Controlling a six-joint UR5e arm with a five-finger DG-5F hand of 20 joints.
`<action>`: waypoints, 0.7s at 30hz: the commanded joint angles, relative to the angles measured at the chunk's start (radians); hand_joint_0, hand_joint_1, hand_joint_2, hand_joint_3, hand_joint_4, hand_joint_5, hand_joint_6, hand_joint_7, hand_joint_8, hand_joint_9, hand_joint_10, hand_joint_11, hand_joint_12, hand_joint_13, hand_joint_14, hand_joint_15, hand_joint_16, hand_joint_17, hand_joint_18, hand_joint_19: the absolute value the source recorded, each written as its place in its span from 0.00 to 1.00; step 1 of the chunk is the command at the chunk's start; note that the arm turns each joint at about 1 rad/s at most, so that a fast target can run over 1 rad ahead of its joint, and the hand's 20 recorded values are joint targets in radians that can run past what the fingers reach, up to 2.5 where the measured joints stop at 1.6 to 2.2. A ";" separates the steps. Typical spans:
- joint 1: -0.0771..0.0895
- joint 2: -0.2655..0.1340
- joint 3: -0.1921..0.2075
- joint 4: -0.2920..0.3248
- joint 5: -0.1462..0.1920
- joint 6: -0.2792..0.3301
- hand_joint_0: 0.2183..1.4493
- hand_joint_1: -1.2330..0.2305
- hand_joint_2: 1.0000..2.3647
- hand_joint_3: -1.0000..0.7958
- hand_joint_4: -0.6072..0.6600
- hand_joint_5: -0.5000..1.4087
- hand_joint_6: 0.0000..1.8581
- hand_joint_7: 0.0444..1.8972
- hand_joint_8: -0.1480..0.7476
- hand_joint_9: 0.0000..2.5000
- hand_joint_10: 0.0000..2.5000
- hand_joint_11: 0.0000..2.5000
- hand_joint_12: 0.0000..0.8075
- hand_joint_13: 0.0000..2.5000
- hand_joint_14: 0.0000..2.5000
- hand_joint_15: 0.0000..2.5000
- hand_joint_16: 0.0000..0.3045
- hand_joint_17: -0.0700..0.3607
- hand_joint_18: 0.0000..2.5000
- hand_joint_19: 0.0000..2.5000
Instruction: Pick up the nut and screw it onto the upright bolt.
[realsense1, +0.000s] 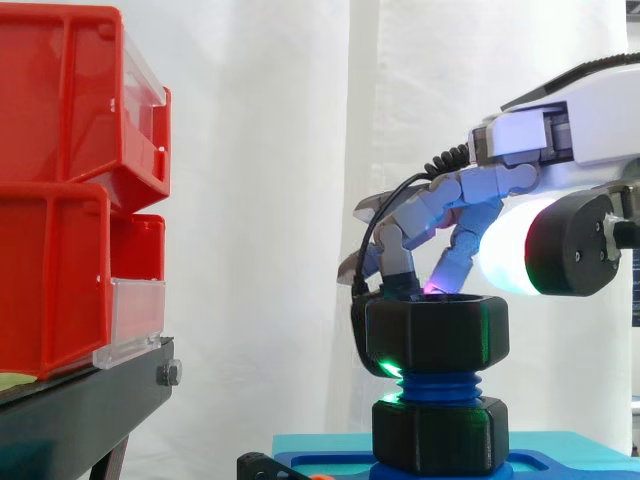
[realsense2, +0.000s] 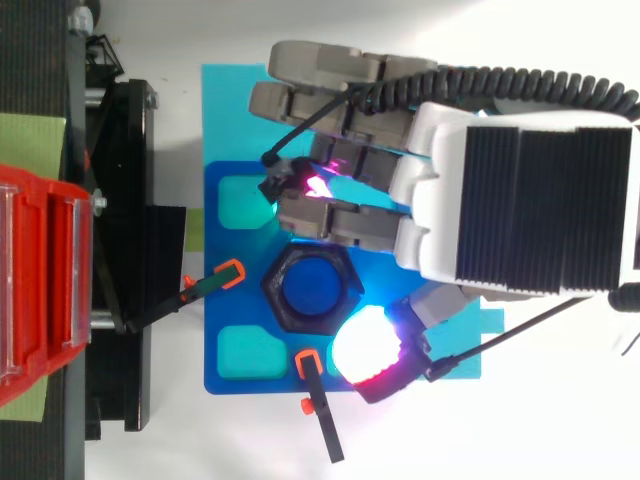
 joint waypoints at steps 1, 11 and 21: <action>-0.009 0.000 0.000 -0.002 -0.011 -0.015 0.20 0.76 0.00 0.28 0.58 0.29 0.27 0.61 0.44 0.45 0.00 0.00 0.32 0.21 0.00 0.00 0.11 0.33 0.06 0.00; -0.028 0.005 0.000 -0.012 -0.037 -0.033 0.18 0.75 0.00 0.28 0.54 0.31 0.27 0.64 0.34 0.55 0.00 0.00 0.27 0.27 0.00 0.00 0.10 0.32 0.14 0.00; -0.048 0.008 0.057 -0.025 -0.080 -0.059 0.17 0.76 0.00 0.28 0.64 0.23 0.27 0.43 0.43 0.37 0.00 0.00 0.38 0.12 0.00 0.00 0.13 0.36 0.00 0.00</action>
